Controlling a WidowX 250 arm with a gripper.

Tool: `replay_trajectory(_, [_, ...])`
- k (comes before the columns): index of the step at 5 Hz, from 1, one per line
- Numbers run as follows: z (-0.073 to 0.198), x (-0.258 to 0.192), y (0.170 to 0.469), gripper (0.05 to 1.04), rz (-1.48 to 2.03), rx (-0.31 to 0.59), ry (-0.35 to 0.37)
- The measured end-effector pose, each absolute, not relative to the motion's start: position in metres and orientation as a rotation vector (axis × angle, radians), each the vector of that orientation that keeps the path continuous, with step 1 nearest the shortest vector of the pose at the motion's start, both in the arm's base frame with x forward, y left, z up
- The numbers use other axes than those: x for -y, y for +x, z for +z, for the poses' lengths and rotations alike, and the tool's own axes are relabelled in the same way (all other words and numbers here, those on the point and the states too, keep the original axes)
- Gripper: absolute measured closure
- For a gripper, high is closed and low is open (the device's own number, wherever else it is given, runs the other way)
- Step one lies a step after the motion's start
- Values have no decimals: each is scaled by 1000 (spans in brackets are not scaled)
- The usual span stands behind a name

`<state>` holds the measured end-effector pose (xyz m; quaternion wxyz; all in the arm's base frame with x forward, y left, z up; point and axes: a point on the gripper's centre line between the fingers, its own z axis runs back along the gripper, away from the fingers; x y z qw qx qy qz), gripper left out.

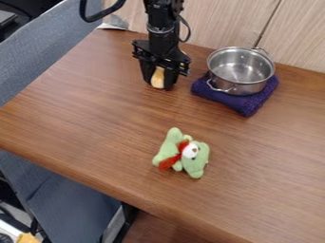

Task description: The bread is taken and placed on the left of the nounurse

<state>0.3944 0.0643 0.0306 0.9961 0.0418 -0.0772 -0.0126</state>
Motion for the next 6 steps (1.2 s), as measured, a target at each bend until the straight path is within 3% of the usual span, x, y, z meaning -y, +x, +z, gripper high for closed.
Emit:
replay_trajectory(1, [39, -67, 393, 492, -8, 165, 61])
replay_trajectory(2, [70, -67, 388, 492, 0, 218, 33])
replay_trajectory(3, [99, -83, 364, 492, 19, 275, 37])
replay_trajectory(4, [108, -102, 331, 492, 20, 284, 58])
replay_trajectory(6, [97, -124, 260, 492, -22, 265, 44])
